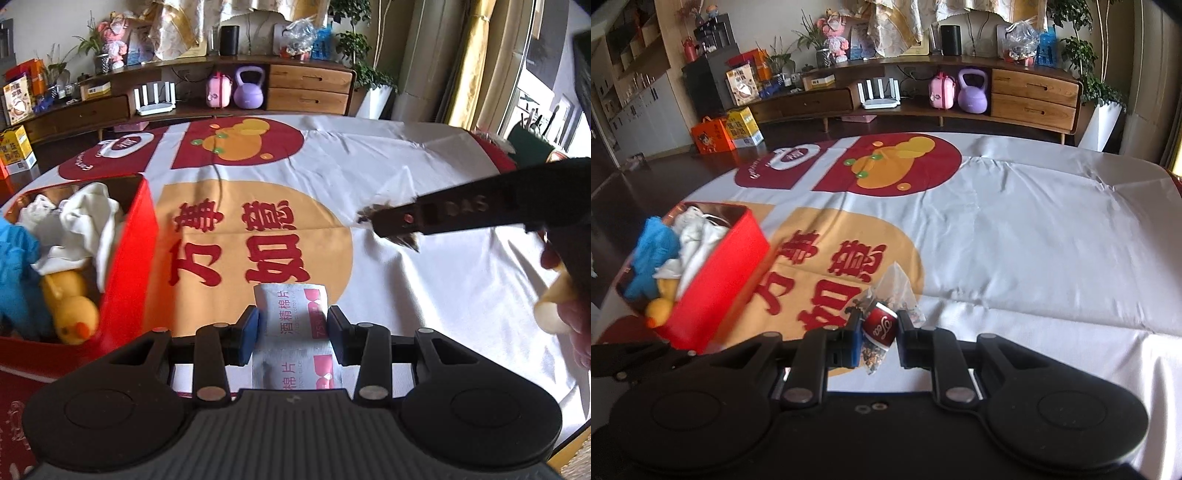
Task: Organize soft objects
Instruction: 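Carry the wipes packet and tea bag over the tin with both tools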
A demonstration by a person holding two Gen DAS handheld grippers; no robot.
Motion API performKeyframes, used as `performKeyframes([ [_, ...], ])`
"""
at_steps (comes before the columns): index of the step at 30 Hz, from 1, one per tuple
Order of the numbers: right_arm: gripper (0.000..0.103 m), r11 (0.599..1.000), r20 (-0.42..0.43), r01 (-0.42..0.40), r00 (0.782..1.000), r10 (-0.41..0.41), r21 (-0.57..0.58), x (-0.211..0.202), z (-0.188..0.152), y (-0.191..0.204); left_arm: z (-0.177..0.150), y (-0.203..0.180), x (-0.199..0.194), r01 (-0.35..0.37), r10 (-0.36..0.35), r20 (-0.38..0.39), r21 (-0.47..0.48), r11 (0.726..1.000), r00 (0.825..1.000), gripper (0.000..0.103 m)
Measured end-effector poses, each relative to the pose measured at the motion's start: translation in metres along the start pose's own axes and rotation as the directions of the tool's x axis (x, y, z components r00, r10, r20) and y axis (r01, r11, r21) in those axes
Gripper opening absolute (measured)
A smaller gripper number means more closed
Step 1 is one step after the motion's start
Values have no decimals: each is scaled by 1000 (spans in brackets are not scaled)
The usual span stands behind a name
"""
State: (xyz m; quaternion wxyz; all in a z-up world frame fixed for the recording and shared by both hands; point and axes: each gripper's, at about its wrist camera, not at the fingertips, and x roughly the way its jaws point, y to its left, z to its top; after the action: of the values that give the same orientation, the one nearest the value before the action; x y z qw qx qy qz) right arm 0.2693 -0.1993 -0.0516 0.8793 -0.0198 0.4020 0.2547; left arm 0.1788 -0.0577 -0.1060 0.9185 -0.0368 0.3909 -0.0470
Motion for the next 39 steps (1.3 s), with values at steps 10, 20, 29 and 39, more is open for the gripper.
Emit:
performKeyframes([
  [10,19,999,26,-44,999,44,-12,-41,-4,26,8,23,-46,-7,8,31,-55,998,999,40],
  [20,20,995,56,-84,995,87,-57,-69,-4,63,17,45,-93,-16,23,86,-83,996,996,40],
  [29,20,988,64,-115,990,122,-98,-75,2,97,28,75,-122,-41,53,132,-91,995,990,40],
  [39,22,976,50,-152,986,161,-154,-66,9,139,42,124,-141,-80,99,162,-120,990,982,40],
])
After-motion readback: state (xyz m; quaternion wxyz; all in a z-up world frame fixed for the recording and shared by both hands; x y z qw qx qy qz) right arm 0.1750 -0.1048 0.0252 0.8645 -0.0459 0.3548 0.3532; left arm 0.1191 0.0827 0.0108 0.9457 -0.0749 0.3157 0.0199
